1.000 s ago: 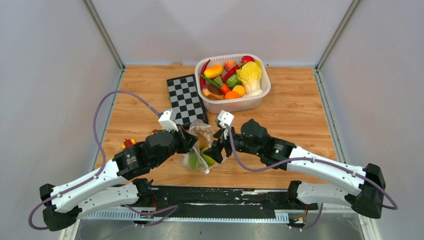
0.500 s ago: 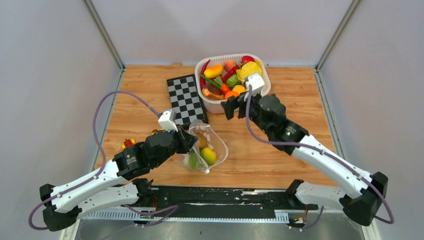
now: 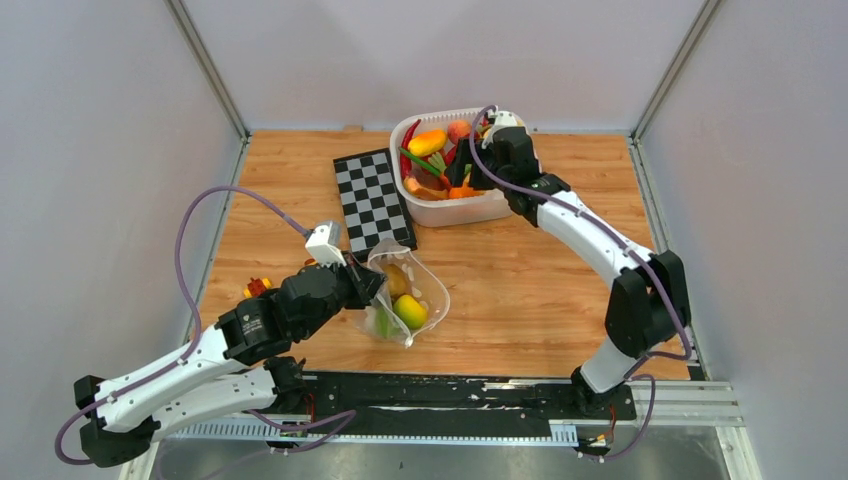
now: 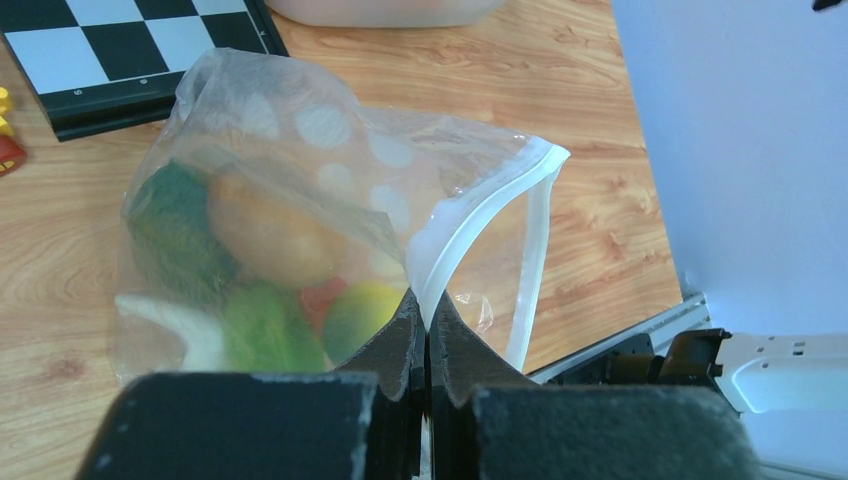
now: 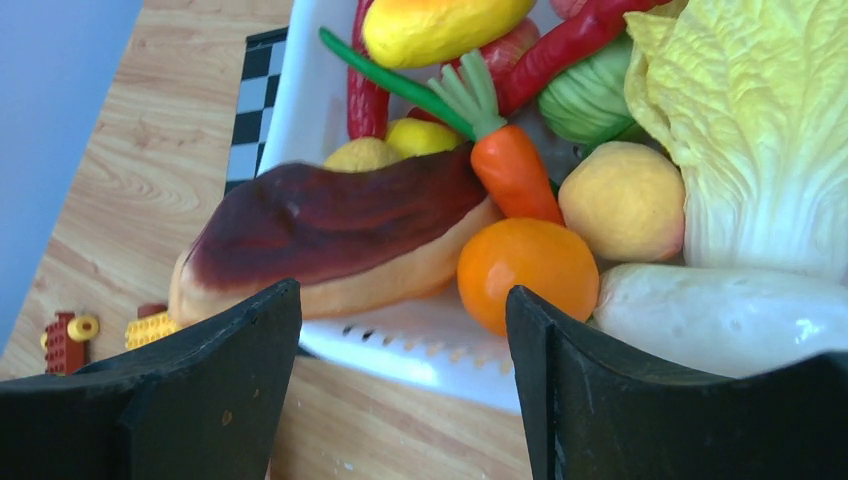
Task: Place the food in the zip-top bag and seal the zipper
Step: Pick up the fake fruit from the bin.
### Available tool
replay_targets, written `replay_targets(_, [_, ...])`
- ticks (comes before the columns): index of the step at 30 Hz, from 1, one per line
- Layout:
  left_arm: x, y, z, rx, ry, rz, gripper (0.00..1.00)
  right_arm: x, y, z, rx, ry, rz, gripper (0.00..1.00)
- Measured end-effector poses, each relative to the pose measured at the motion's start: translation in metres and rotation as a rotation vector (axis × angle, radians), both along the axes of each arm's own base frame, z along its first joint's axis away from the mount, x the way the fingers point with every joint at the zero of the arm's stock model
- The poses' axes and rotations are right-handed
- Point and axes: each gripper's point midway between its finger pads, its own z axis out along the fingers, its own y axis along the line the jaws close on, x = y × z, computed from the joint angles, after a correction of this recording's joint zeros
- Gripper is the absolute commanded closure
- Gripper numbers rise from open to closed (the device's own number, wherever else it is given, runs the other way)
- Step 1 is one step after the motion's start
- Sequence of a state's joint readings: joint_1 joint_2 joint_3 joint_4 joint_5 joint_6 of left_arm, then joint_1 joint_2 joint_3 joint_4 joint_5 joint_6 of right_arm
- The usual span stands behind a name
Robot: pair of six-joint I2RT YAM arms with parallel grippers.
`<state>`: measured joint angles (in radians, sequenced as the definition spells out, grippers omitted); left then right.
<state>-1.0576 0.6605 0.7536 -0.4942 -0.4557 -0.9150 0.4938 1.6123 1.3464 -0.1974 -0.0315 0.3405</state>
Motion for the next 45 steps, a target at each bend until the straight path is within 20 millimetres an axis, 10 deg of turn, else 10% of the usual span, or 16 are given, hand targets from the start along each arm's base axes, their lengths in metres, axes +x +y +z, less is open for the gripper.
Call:
replay_targets(19, [0.003,0.001,-0.007,0.035,0.007,0.014,1.00,0.132,0.021,-0.062,-0.031,0.040,-0.215,0.31])
replay_targets(45, [0.002,0.001,-0.009,0.055,0.000,-0.001,1.00,0.187,0.068,-0.097,0.197,0.118,-0.263,0.18])
